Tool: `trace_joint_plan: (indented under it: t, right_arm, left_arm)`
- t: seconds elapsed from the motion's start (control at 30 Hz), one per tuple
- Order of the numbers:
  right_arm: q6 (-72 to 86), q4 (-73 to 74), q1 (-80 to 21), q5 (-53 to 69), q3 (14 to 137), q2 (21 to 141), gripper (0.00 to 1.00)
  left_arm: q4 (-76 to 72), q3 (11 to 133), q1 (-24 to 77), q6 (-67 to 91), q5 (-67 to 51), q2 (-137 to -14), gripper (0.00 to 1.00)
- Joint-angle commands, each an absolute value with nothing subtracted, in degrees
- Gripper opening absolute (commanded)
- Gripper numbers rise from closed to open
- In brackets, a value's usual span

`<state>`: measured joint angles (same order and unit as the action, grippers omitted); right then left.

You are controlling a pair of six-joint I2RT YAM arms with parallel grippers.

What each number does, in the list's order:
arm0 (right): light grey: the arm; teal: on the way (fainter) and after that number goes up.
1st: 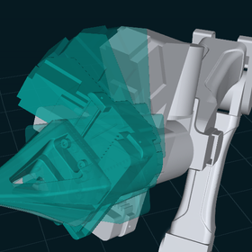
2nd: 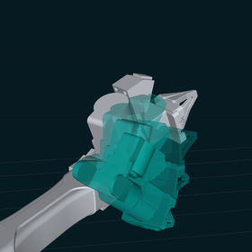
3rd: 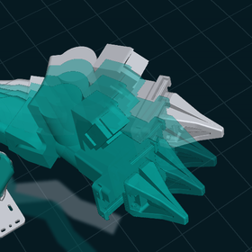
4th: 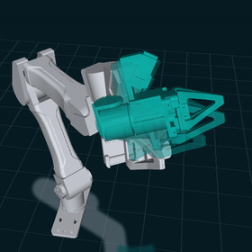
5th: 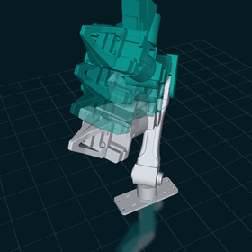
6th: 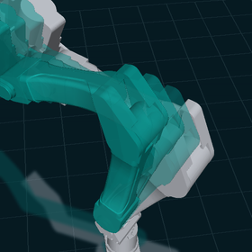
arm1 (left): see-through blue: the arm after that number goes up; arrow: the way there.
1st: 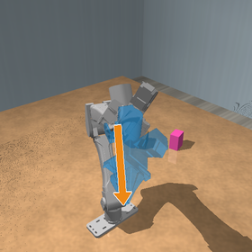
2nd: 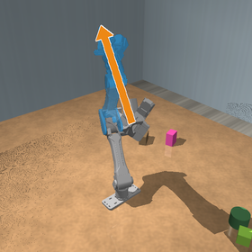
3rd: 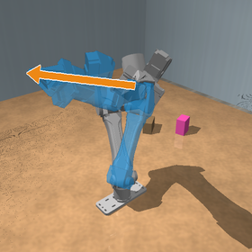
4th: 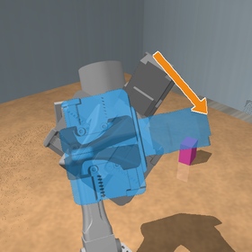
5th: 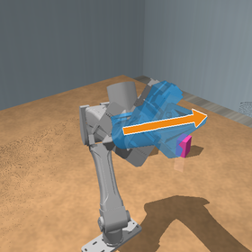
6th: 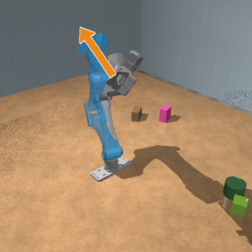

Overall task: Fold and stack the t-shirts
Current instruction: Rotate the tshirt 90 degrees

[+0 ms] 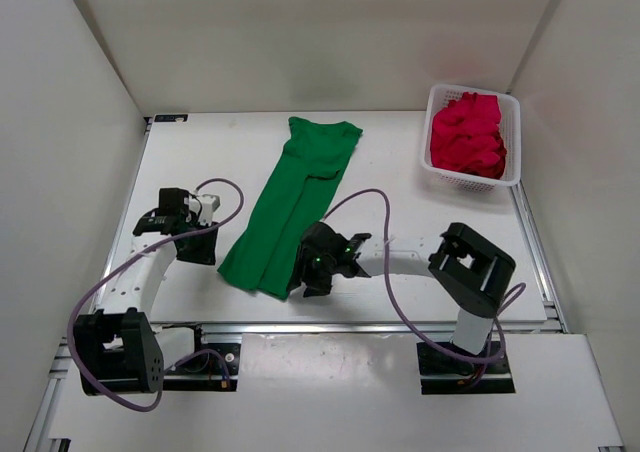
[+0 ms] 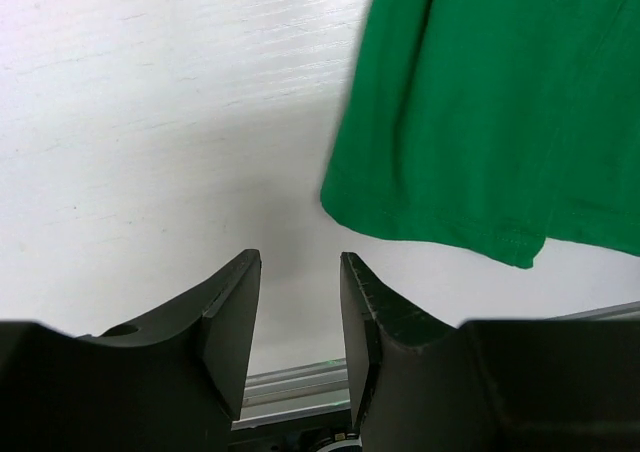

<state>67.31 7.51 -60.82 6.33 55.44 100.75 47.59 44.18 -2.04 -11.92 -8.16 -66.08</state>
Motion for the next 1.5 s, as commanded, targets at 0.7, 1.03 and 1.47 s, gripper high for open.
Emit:
trace_joint_plan:
  t: [0.7,1.03,1.47]
  right_arm:
    - [72.6,6.2,-49.2,12.9,33.3,86.0,0.00]
    - [62.2,6.7,-42.0,20.6,22.7,75.1,0.33]
    - [60.3,9.7,-40.9,21.2,24.5,72.8,0.37]
  left_arm:
    - [51.6,47.5,12.7,-22.5,-0.5,-61.9,0.51]
    - [49.5,45.7,43.0,-39.8,8.8,-56.7,0.50]
    - [33.9,26.7,57.9,-74.0,-3.3,-45.5,0.54]
